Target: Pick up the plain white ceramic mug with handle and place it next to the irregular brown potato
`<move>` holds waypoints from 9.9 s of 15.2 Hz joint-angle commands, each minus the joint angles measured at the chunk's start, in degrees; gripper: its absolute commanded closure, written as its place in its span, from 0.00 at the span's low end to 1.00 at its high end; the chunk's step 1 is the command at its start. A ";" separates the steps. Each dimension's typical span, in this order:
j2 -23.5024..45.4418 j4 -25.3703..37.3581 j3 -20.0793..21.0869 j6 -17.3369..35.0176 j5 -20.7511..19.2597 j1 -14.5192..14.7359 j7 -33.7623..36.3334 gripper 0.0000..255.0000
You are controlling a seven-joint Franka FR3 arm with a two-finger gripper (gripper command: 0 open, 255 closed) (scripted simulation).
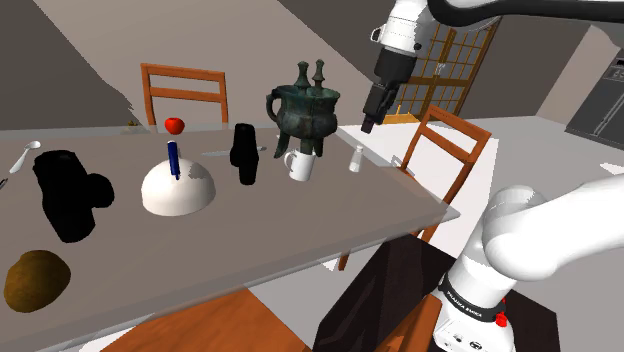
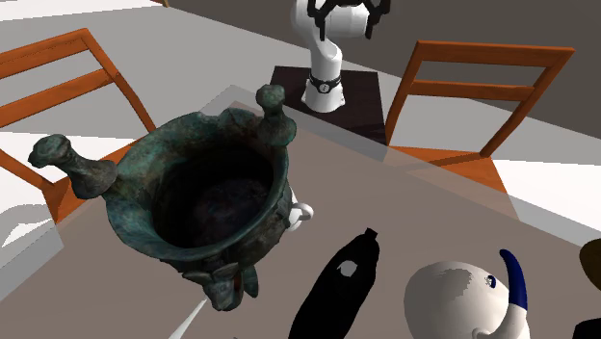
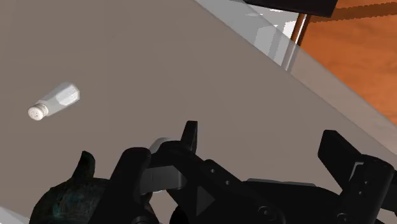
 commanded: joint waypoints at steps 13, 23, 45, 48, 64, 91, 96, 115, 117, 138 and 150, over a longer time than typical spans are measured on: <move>19.39 2.83 -17.80 17.47 0.34 6.71 -39.15 0.00; 44.78 19.60 -26.02 20.71 14.65 11.64 -74.19 0.00; 60.12 29.17 -23.36 22.31 23.76 10.17 -89.91 1.00; 60.11 29.17 -23.36 22.31 23.76 10.17 -89.91 1.00; 57.24 33.05 -24.05 16.29 21.36 10.40 -86.96 1.00; 54.60 49.04 -24.44 -0.79 18.50 10.48 -79.76 1.00; 51.80 45.29 -21.84 2.53 17.09 15.03 -73.40 1.00; 55.11 48.82 -11.90 9.48 14.19 29.29 -49.72 1.00; 56.69 50.90 -11.04 9.59 13.88 30.65 -47.32 1.00; 71.15 64.88 -7.11 13.11 11.91 39.12 -34.59 1.00; 71.29 55.94 -6.84 22.00 12.75 39.45 -36.62 1.00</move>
